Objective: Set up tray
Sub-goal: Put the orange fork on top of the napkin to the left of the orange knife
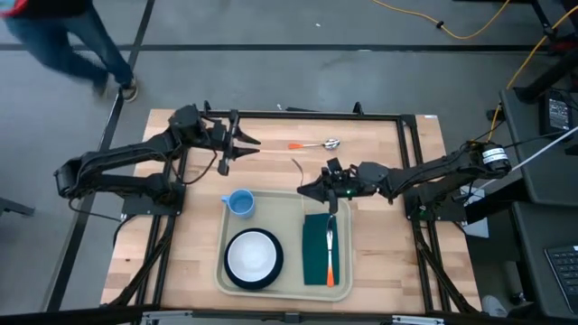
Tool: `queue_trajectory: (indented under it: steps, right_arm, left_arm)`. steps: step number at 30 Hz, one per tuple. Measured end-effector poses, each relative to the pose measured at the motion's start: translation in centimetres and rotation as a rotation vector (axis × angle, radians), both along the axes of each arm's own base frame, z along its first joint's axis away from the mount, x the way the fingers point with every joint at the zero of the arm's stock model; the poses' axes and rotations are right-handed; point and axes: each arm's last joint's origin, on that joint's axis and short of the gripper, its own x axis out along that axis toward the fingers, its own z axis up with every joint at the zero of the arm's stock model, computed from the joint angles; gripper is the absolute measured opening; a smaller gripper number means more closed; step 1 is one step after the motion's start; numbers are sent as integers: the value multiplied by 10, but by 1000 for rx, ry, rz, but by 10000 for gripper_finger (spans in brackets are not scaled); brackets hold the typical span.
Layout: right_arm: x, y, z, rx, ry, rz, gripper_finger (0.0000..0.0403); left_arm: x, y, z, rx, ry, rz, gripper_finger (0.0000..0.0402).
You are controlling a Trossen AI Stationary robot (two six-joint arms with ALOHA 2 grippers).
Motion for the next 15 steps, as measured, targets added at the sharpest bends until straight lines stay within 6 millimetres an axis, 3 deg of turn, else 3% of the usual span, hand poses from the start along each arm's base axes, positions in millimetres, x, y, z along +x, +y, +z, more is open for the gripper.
queue_trajectory:
  steps: [7,12,15]
  right_arm:
    - [0,0,2,61,-13,8,17]
    - [0,1,2,81,-11,34,17]
    - [0,2,2,115,-12,62,17]
  left_arm:
    - [12,0,6,8,-2,-38,160]
    - [30,-4,27,112,-17,-92,180]
    - [45,-5,27,111,64,-142,184]
